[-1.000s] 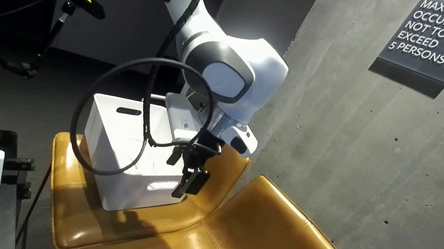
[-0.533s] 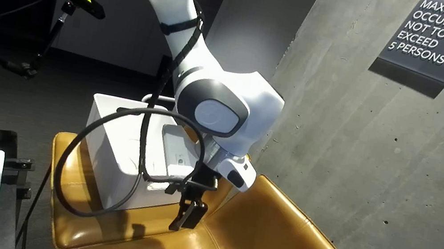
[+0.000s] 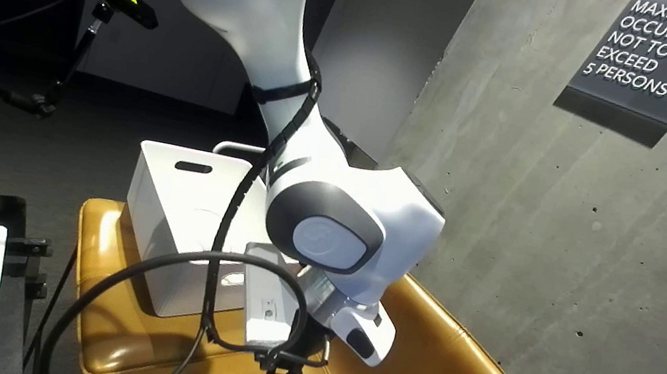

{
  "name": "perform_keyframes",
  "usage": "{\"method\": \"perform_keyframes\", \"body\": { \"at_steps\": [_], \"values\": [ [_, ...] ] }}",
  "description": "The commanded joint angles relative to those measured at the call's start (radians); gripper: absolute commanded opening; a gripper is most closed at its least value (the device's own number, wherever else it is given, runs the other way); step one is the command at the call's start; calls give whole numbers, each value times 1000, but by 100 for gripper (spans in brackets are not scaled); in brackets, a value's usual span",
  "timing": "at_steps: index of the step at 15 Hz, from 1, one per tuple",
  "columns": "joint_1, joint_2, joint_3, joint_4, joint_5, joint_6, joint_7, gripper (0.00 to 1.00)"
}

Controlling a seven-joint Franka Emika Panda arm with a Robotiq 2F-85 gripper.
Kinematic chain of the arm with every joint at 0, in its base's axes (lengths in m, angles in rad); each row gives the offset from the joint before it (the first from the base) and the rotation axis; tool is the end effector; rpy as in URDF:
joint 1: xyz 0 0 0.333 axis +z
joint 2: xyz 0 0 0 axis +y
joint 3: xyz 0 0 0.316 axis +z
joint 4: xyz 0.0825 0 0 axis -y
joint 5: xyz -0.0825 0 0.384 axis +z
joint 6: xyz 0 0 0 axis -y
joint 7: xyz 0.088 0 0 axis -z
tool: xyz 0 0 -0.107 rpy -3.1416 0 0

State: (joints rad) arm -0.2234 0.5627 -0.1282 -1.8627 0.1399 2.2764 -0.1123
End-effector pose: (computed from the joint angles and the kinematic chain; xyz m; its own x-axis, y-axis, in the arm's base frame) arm 0.5886 -0.2086 0.2044 0.9400 -0.3117 -0.1388 -0.3198 -0.9466 -0.0400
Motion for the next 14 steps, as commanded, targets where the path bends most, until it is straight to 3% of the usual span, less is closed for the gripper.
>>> {"method": "perform_keyframes", "body": {
  "at_steps": [1, 14],
  "values": [
    [-36, 57, -12, 44, -24, 18, -16, 100],
    [-79, 150, -28, 69, -64, 64, -16, 100]
  ]
}}
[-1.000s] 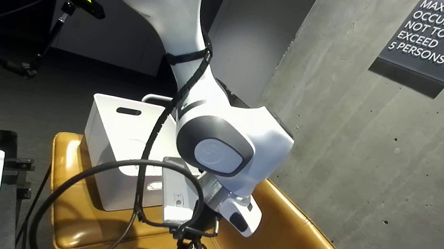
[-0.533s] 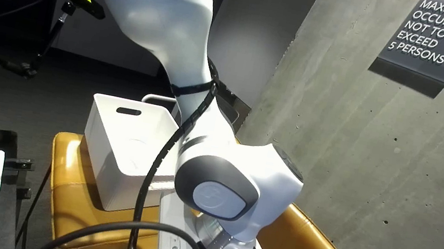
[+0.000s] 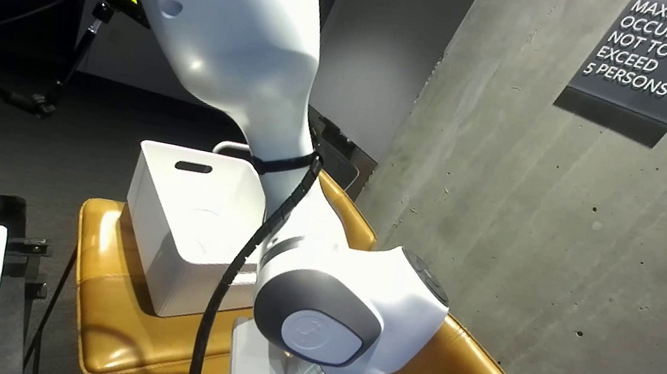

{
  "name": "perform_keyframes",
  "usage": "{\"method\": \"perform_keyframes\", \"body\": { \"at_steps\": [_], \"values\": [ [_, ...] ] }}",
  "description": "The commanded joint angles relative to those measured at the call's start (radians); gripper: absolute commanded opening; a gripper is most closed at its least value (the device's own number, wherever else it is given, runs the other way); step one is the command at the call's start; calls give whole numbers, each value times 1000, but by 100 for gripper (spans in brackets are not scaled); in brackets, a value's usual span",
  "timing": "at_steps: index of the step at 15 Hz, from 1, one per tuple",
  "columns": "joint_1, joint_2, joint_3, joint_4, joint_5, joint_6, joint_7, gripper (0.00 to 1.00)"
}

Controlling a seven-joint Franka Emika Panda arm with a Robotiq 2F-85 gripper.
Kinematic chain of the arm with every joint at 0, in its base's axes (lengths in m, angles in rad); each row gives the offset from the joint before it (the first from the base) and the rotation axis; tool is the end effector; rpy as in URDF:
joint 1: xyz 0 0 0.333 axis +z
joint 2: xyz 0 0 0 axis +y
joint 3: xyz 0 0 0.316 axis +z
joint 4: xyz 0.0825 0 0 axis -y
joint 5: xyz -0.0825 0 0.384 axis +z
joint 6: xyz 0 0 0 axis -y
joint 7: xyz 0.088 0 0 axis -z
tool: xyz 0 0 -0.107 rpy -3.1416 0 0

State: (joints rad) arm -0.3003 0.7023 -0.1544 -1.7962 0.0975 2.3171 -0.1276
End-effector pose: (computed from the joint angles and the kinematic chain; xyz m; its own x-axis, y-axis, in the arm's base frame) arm 0.5705 -0.2721 0.1465 0.9170 -0.3596 -0.1729 -0.3620 -0.9320 0.0185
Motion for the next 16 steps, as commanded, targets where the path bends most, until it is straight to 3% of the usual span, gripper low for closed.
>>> {"method": "perform_keyframes", "body": {
  "at_steps": [1, 16],
  "values": [
    [-1, 13, -2, 0, -24, 25, -1, 100],
    [-40, 131, -44, 67, -89, 116, -5, 100]
  ]
}}
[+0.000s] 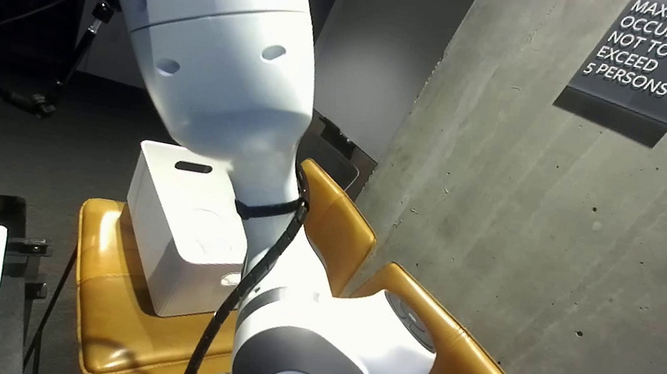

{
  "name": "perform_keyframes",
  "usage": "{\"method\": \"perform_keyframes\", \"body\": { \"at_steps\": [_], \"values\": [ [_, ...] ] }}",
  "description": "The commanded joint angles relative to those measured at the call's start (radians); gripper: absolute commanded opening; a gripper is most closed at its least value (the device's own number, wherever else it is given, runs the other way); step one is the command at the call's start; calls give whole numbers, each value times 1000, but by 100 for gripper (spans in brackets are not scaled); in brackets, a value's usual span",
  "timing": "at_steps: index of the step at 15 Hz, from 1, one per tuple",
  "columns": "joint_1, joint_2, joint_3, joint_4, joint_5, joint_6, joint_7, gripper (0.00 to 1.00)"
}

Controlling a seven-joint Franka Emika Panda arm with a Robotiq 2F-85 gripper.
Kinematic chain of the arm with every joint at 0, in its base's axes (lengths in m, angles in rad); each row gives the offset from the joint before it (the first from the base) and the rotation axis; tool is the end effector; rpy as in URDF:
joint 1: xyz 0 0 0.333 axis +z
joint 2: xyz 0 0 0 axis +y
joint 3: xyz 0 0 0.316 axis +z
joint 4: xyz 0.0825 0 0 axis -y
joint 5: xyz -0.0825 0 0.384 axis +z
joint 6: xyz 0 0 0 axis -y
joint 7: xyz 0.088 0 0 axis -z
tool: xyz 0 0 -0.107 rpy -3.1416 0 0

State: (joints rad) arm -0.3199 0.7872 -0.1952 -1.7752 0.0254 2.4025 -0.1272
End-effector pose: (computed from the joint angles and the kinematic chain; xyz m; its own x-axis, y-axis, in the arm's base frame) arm 0.5543 -0.3079 0.1099 0.9202 -0.3572 -0.1604 -0.3442 -0.9331 0.1039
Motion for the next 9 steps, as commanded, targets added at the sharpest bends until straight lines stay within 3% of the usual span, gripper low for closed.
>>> {"method": "perform_keyframes", "body": {
  "at_steps": [1, 6, 8, 9],
  "values": [
    [-25, 60, -4, 57, -17, 44, -3, 100],
    [-17, 122, -5, 111, -23, 86, 17, 100],
    [-10, 146, -11, 127, -30, 97, 23, 74],
    [-7, 159, -14, 134, -34, 101, 25, 65]
  ]
}}
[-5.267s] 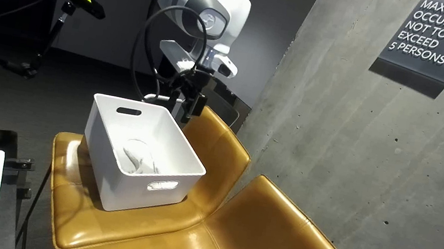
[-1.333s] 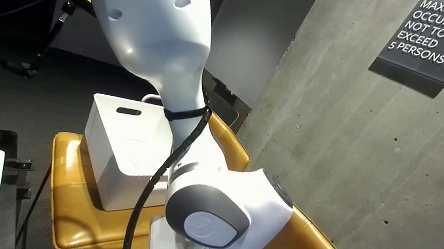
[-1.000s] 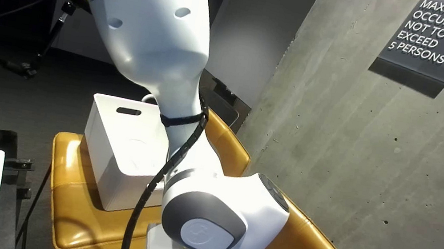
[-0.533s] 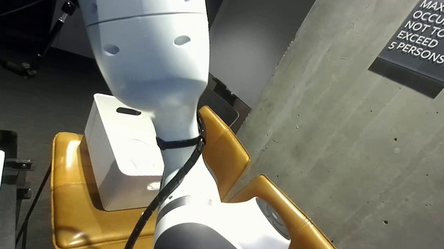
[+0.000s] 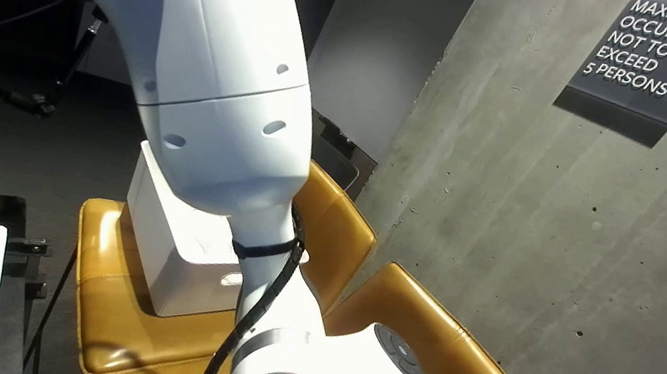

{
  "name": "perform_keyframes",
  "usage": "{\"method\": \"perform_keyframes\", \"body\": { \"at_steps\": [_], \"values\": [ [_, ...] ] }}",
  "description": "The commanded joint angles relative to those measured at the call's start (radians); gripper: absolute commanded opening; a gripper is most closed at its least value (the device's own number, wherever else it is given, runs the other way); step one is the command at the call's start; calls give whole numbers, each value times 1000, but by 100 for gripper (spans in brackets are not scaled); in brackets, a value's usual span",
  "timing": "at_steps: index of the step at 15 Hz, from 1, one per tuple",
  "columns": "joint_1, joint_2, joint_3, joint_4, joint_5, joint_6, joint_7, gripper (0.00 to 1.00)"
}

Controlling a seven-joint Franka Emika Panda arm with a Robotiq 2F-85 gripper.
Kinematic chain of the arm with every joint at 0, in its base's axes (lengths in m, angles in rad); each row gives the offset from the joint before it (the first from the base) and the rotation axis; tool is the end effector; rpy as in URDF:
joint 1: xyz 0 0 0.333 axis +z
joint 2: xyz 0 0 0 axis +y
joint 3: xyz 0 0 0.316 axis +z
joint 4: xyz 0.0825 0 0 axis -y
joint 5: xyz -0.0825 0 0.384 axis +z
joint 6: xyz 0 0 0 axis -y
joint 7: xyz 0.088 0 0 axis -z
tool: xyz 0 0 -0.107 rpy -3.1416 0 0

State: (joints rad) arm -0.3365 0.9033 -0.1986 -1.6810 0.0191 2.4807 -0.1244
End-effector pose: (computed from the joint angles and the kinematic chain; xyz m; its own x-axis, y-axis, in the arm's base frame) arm 0.5656 -0.3257 0.0755 0.9283 -0.3560 -0.1077 -0.3415 -0.9305 0.1325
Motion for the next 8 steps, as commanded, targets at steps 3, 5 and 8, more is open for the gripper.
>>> {"method": "perform_keyframes", "body": {
  "at_steps": [3, 5, 8],
  "values": [
    [9, 70, -17, 57, -41, 31, 28, 42],
    [8, 67, -19, 61, -45, 30, 29, 28],
    [12, 22, -17, 16, -48, 39, 27, 6]
  ]
}}
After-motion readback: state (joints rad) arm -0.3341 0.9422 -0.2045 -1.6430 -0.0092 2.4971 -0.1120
